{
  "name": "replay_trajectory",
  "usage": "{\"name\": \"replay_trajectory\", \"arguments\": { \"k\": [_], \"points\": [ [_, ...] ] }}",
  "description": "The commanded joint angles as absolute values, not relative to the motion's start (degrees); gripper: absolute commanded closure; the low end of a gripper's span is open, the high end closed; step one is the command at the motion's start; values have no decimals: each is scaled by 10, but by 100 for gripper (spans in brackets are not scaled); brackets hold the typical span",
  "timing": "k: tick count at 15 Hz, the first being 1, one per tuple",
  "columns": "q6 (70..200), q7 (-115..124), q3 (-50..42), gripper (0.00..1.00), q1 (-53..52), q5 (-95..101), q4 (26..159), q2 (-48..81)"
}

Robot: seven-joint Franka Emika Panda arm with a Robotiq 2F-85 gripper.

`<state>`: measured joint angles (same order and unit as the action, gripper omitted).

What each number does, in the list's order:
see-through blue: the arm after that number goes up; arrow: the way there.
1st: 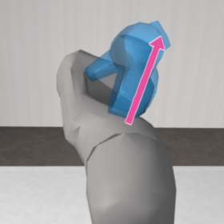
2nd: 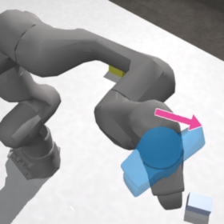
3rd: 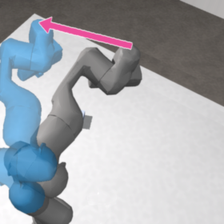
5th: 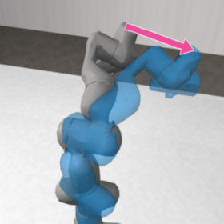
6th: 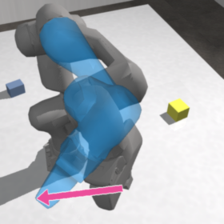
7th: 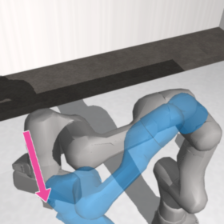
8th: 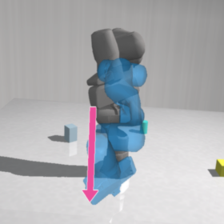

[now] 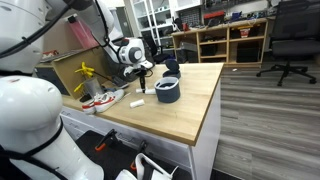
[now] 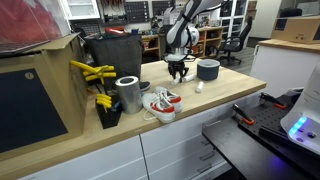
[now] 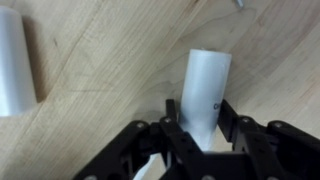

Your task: Pick up the furthest white object and place it in the blue and white container

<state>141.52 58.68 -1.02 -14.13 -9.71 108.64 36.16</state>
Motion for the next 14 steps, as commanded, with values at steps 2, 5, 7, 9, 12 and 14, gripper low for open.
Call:
{"name": "replay_trajectory", "arguments": {
  "k": [2,5,7,9,12,14],
  "points": [
    [1417,589,-2,91,-139,-101,1093,331],
    [1395,558,19,95,-116,-126,1100,283],
    [1351,522,29,93,-99,-133,1097,242],
    [1256,468,37,93,-72,-142,1086,201],
    [1113,419,18,93,-48,-121,1062,150],
    [1031,381,3,93,-36,-89,1040,130]
  ]
}}
